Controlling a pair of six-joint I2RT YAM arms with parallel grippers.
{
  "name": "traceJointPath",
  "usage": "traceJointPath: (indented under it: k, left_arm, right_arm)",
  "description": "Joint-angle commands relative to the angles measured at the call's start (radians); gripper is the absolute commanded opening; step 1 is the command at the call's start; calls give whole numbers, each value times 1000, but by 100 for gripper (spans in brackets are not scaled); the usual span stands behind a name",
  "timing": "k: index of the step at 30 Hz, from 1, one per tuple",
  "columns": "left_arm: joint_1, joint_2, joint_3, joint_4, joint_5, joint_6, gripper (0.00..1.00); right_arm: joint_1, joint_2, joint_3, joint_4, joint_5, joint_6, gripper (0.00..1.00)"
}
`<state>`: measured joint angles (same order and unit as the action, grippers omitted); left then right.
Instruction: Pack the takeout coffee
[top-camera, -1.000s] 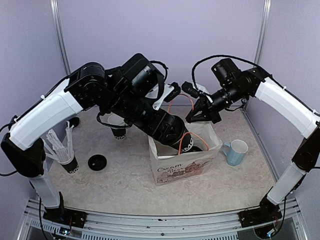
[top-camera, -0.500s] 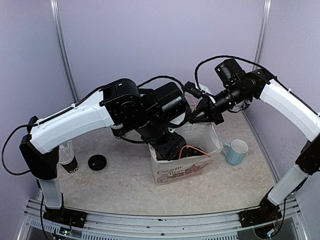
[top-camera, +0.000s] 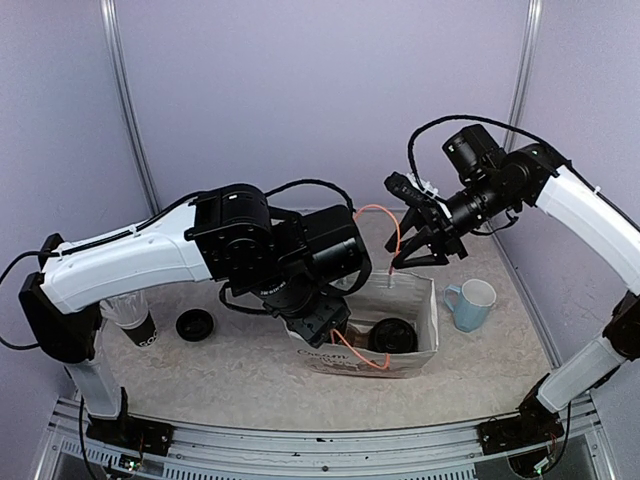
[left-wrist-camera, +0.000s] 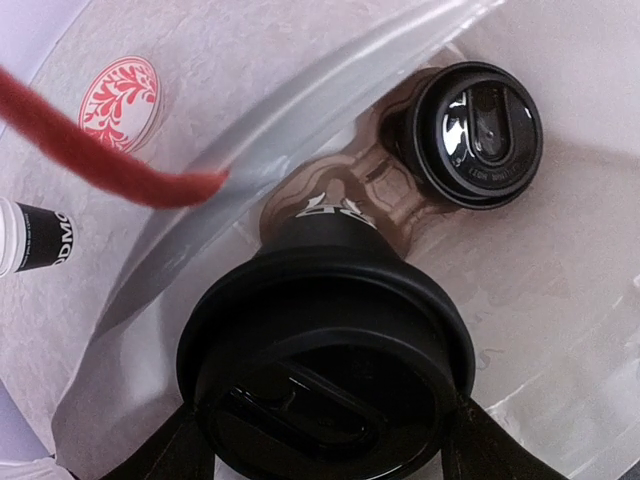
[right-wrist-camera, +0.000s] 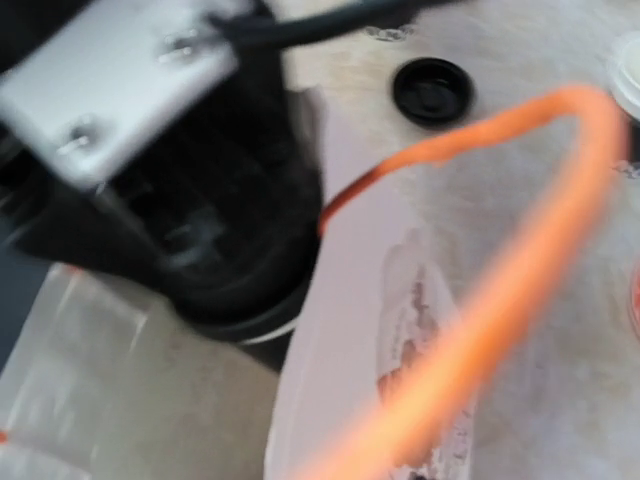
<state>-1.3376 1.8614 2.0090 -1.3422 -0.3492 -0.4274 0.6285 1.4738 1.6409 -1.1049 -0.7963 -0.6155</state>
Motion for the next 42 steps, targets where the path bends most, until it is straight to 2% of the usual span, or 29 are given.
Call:
traceJointPath:
  k: [1,8,17,23,33,42]
  left_arm:
    - [-33,-31,-50,-24,-69,-36,51]
    - [-118,-36,-96,-24,-122,-32,52]
    - [-203,-29,-198,-19,-227,-4,51]
    - [-211,-39,-249,79,-243,52,51]
    - [-225,-34,-252,172,-274,132,51]
    - [-228,-81,-301,267,-311,255,51]
  right_arm:
    - [10,-36,11,-78,-78,-83,42]
    - [-34,-9,96,-28,-5,-49,43]
    - [-50,114,8,104,130,32,42]
    - [-51,197,-45,162,166,38,42]
    - [-31,298,-132,248,181,48,41]
    - [-25,372,-85,187,92,26,43]
